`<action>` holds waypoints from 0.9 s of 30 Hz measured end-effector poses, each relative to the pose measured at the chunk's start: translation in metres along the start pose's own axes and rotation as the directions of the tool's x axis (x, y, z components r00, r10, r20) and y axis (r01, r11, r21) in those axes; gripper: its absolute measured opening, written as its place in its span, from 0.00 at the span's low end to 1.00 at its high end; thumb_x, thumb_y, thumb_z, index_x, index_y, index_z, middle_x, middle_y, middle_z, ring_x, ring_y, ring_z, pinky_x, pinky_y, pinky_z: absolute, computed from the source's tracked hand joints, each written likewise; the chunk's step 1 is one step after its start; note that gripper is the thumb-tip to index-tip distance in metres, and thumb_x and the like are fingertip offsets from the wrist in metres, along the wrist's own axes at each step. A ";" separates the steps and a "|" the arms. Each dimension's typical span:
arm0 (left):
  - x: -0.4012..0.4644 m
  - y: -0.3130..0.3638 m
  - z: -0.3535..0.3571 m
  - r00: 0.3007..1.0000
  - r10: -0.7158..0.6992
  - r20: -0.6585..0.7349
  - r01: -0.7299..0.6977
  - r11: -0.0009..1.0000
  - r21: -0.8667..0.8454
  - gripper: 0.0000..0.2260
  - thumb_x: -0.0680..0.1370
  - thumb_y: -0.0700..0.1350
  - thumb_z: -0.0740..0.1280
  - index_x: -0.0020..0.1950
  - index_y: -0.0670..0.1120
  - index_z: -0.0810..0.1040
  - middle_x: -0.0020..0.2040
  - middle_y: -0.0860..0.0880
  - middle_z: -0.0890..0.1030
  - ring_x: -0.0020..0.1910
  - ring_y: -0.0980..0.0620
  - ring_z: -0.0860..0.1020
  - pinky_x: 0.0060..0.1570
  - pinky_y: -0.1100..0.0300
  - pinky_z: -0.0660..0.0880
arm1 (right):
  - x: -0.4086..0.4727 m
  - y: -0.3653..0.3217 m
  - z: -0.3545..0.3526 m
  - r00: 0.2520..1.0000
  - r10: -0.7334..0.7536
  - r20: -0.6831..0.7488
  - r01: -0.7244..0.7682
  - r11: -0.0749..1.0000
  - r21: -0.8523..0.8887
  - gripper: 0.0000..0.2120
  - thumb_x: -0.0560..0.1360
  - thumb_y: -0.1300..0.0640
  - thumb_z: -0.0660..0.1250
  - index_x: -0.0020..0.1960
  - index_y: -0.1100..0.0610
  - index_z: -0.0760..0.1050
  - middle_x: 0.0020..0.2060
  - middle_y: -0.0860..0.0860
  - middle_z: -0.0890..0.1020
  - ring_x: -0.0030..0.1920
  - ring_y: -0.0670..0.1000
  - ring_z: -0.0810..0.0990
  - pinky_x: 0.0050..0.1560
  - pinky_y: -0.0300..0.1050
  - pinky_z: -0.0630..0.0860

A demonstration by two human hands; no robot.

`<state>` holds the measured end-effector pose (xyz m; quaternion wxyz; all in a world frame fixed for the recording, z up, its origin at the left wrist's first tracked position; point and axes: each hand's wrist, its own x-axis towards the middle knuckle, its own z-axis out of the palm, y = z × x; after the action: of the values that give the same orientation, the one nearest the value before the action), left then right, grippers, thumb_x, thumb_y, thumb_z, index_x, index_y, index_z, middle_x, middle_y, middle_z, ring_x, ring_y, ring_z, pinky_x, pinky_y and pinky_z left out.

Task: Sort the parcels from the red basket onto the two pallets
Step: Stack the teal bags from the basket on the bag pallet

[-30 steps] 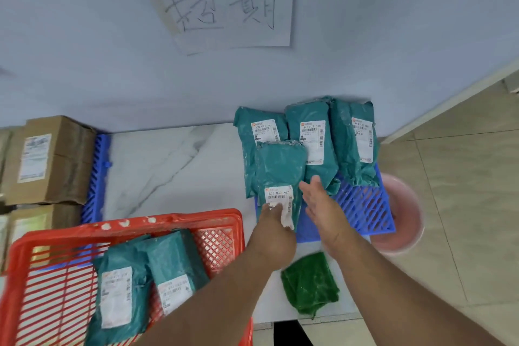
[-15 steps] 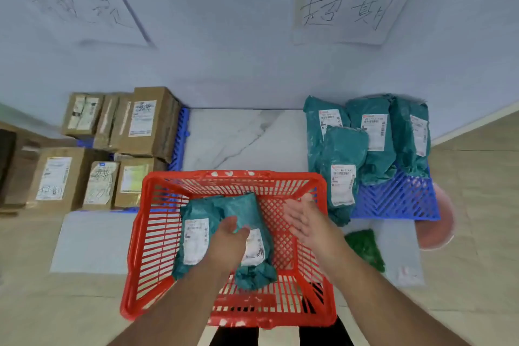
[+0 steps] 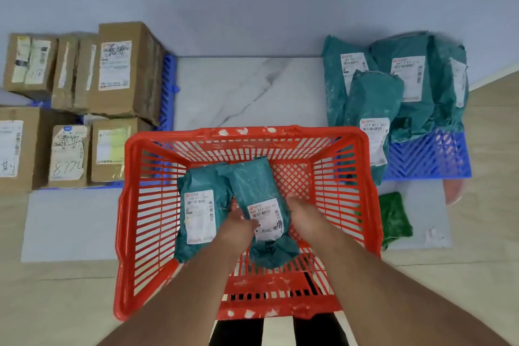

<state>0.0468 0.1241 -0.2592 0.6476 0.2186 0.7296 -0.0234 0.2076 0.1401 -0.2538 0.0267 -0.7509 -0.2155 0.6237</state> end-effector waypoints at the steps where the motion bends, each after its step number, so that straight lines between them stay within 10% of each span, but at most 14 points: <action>1: 0.015 -0.006 0.003 1.000 -0.004 -0.002 0.004 0.999 -0.050 0.23 0.76 0.46 0.68 0.72 0.52 0.77 0.69 0.49 0.82 0.61 0.44 0.82 0.63 0.50 0.77 | 0.008 0.004 0.003 1.000 0.012 -0.007 -0.012 1.000 0.004 0.27 0.86 0.46 0.57 0.67 0.68 0.78 0.66 0.69 0.81 0.66 0.68 0.81 0.69 0.63 0.76; 7: 0.021 -0.009 0.016 0.999 0.025 0.048 -0.014 0.974 -0.224 0.20 0.77 0.37 0.67 0.66 0.53 0.79 0.61 0.50 0.86 0.60 0.45 0.83 0.66 0.44 0.78 | 0.029 0.021 0.016 0.999 -0.010 0.031 0.010 1.000 -0.021 0.29 0.83 0.40 0.54 0.59 0.62 0.83 0.58 0.65 0.86 0.49 0.57 0.83 0.50 0.51 0.73; 12: -0.023 -0.001 0.002 0.995 0.096 0.040 -0.087 0.979 -0.187 0.21 0.77 0.35 0.64 0.67 0.53 0.79 0.60 0.50 0.86 0.60 0.45 0.83 0.61 0.49 0.79 | -0.030 0.012 0.001 0.999 -0.042 0.018 0.042 0.999 0.004 0.26 0.85 0.39 0.54 0.58 0.54 0.85 0.53 0.55 0.89 0.57 0.57 0.86 0.67 0.58 0.78; 19: -0.120 0.017 -0.012 0.968 0.243 -0.057 -0.249 0.957 -0.151 0.19 0.79 0.34 0.63 0.63 0.53 0.81 0.57 0.50 0.88 0.57 0.47 0.85 0.55 0.49 0.81 | -0.107 -0.002 -0.018 0.969 -0.246 0.026 0.243 0.966 0.085 0.39 0.70 0.26 0.53 0.59 0.53 0.84 0.51 0.54 0.89 0.55 0.58 0.87 0.66 0.63 0.79; 27: -0.224 0.030 0.032 0.894 0.392 -0.216 -0.433 0.879 -0.199 0.20 0.80 0.32 0.62 0.62 0.52 0.82 0.54 0.49 0.89 0.53 0.46 0.86 0.39 0.58 0.79 | -0.207 -0.004 -0.090 0.908 -0.404 0.113 0.392 0.913 0.114 0.30 0.78 0.30 0.53 0.51 0.50 0.84 0.58 0.55 0.88 0.61 0.58 0.85 0.71 0.62 0.76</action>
<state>0.1022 0.0759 -0.0428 0.5950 0.2901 0.7156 0.2232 0.2647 0.0902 -0.0412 0.1721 -0.6454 -0.3376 0.6632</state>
